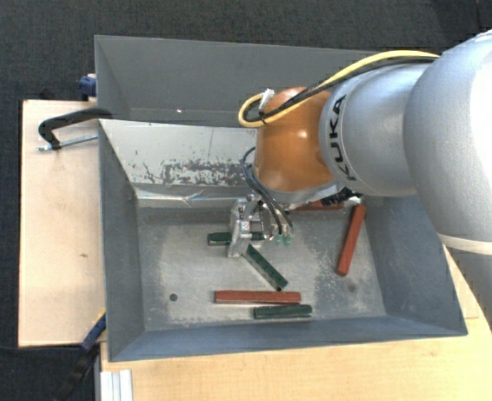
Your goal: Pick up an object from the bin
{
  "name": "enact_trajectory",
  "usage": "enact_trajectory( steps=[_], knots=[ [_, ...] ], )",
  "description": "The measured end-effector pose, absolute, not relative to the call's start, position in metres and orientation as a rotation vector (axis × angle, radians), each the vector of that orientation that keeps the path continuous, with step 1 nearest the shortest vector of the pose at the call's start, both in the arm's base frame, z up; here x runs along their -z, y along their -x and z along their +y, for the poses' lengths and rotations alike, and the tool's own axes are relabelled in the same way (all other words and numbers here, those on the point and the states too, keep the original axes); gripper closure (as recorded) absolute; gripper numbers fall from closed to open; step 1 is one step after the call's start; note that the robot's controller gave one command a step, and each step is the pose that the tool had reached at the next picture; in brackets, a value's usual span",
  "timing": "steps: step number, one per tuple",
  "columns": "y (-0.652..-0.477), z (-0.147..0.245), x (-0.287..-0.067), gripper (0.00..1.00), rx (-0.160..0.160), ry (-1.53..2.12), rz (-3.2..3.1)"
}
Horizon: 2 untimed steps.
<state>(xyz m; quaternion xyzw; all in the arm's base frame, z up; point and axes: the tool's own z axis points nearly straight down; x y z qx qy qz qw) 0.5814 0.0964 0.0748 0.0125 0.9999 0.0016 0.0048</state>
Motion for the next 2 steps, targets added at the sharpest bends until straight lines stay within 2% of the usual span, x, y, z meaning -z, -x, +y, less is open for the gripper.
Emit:
enact_trajectory(
  steps=[1, 2],
  knots=[
    [-0.582, 0.1245, -0.1758, 1.0, -0.004, 0.003, 3.136],
    [-0.582, 0.1244, -0.1757, 0.0, -0.004, 0.003, 3.137]
  ],
)
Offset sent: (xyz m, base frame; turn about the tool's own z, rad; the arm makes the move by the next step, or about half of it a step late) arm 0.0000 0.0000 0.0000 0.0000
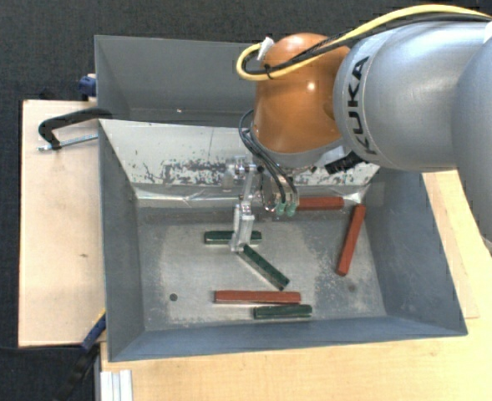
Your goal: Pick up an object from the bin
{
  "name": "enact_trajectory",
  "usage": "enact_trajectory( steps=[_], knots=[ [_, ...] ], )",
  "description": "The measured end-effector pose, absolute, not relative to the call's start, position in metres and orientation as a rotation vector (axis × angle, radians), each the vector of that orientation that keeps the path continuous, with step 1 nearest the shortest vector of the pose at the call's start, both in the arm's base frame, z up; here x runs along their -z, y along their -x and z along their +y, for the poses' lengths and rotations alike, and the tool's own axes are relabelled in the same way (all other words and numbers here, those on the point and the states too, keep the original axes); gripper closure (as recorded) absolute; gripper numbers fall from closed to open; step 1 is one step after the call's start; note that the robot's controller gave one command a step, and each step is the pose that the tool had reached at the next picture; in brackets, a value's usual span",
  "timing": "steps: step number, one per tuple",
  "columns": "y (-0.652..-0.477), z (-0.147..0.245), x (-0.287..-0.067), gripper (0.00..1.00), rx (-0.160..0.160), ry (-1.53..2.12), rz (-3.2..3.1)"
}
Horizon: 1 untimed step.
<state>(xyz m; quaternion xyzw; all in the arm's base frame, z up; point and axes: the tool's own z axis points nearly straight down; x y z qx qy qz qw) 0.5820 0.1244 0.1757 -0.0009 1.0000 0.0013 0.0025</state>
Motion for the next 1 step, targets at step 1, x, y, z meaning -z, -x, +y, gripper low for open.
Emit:
enact_trajectory(
  steps=[1],
  knots=[
    [-0.582, 0.1243, -0.1757, 0.0, -0.004, 0.003, 3.137]
  ],
)
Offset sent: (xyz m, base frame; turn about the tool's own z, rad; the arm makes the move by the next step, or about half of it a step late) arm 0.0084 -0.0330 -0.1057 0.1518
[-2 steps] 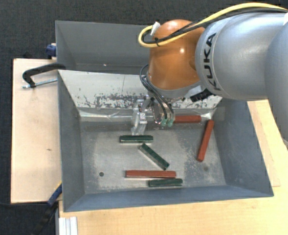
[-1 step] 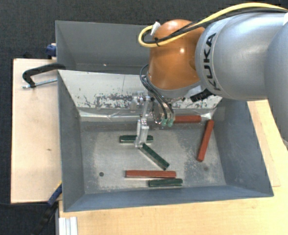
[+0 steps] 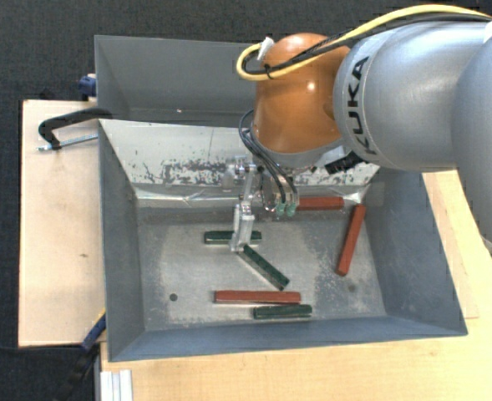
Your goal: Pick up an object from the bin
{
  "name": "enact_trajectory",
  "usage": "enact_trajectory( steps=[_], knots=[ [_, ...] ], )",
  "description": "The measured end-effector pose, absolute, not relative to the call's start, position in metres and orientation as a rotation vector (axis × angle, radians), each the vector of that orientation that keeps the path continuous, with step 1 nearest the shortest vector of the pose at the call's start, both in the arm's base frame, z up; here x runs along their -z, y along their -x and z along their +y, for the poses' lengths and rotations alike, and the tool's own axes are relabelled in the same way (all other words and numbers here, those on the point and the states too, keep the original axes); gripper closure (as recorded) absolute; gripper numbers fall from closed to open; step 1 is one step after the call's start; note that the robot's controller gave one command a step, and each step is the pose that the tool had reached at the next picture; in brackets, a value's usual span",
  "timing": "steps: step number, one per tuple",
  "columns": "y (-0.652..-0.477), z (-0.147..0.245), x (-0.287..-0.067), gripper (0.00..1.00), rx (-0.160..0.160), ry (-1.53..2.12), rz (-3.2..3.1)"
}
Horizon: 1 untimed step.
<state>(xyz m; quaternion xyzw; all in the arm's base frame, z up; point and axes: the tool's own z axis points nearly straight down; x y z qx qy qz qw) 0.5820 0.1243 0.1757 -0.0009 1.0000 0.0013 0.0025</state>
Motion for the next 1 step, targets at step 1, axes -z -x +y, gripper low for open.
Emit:
enact_trajectory(
  steps=[1],
  knots=[
    [-0.5872, 0.1123, -0.1352, 0.0, -0.006, -0.093, 3.132]
  ],
)
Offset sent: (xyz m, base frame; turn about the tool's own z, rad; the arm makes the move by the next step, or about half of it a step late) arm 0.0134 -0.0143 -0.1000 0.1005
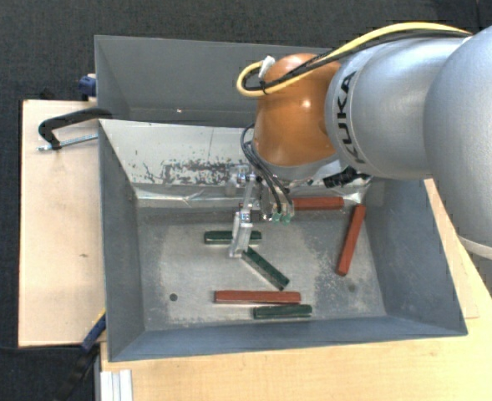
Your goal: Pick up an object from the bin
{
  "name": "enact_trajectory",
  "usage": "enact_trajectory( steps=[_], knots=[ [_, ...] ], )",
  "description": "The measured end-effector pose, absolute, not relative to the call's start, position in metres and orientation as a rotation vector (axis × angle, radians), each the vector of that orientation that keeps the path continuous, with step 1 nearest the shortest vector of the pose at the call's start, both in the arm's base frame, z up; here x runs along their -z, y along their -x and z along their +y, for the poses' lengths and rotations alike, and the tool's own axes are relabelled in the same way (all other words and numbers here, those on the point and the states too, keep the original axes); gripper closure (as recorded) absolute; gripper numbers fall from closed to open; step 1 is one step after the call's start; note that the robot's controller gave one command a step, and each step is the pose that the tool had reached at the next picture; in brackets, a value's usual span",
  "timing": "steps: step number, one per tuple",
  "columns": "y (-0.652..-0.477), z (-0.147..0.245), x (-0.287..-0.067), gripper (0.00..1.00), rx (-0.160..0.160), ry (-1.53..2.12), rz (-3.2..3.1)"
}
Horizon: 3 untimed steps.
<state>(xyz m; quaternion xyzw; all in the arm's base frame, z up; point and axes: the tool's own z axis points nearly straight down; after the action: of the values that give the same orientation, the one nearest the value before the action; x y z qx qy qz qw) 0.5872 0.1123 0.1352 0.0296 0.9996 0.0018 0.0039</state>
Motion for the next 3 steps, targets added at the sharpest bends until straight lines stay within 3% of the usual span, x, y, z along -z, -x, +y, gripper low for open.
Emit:
enact_trajectory(
  steps=[1, 2, 3],
  knots=[
    [-0.596, 0.111, -0.08, 0.0, -0.004, -0.15, 3.135],
    [-0.571, 0.101, -0.071, 1.0, -0.002, -0.5, 3.102],
    [-0.571, 0.101, -0.071, 1.0, -0.003, -0.501, 3.102]
  ],
)
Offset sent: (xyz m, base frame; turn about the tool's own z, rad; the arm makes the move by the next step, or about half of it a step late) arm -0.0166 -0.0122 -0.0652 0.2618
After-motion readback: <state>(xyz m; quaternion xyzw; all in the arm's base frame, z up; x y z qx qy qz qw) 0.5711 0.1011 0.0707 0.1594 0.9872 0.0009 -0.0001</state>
